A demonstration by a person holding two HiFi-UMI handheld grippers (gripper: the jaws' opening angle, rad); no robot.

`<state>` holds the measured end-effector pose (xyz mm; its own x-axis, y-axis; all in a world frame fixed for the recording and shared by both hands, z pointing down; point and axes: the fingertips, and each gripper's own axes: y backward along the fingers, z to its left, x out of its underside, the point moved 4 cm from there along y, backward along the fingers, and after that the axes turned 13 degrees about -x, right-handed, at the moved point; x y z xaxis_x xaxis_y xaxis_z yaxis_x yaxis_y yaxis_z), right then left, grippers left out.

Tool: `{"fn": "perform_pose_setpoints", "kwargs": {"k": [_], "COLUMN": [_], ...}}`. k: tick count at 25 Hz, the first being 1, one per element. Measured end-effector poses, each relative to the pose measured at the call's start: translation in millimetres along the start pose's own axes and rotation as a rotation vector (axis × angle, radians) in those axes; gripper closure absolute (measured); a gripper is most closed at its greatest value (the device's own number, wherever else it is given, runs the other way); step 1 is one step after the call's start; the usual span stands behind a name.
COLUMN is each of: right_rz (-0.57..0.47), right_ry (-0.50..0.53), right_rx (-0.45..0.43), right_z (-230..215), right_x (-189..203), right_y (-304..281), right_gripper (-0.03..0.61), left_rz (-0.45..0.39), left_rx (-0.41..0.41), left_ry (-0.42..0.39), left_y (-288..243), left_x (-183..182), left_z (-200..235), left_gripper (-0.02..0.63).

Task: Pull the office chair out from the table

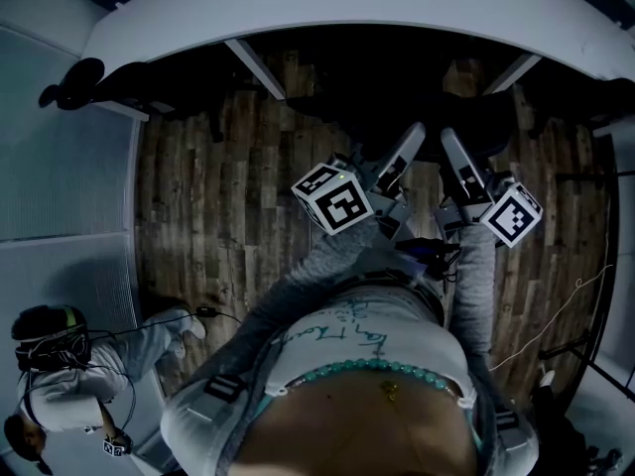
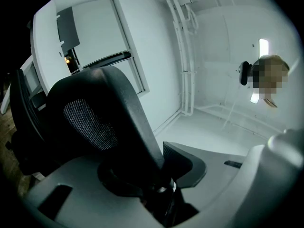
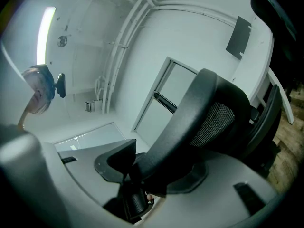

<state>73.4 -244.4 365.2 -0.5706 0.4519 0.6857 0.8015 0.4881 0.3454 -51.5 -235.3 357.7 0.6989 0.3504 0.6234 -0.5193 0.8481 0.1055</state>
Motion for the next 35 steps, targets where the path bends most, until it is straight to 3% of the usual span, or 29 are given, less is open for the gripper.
{"fn": "perform_pose_setpoints", "kwargs": {"k": [16, 35], "right_rz": [-0.011, -0.014], "right_ry": [-0.028, -0.039], "right_rx": [0.027, 0.025], "right_z": [-3.4, 32.1], "right_x": [3.6, 27.4], "right_y": [8.6, 36.7], "right_gripper": [0.379, 0.382], "left_rz": [0.023, 0.002], "left_rx": [-0.011, -0.062], "left_ry": [0.012, 0.008], "left_y": [-0.4, 44.1], "left_x": [7.7, 29.3], "left_z": [1.3, -18.0], "left_gripper": [0.471, 0.471]}}
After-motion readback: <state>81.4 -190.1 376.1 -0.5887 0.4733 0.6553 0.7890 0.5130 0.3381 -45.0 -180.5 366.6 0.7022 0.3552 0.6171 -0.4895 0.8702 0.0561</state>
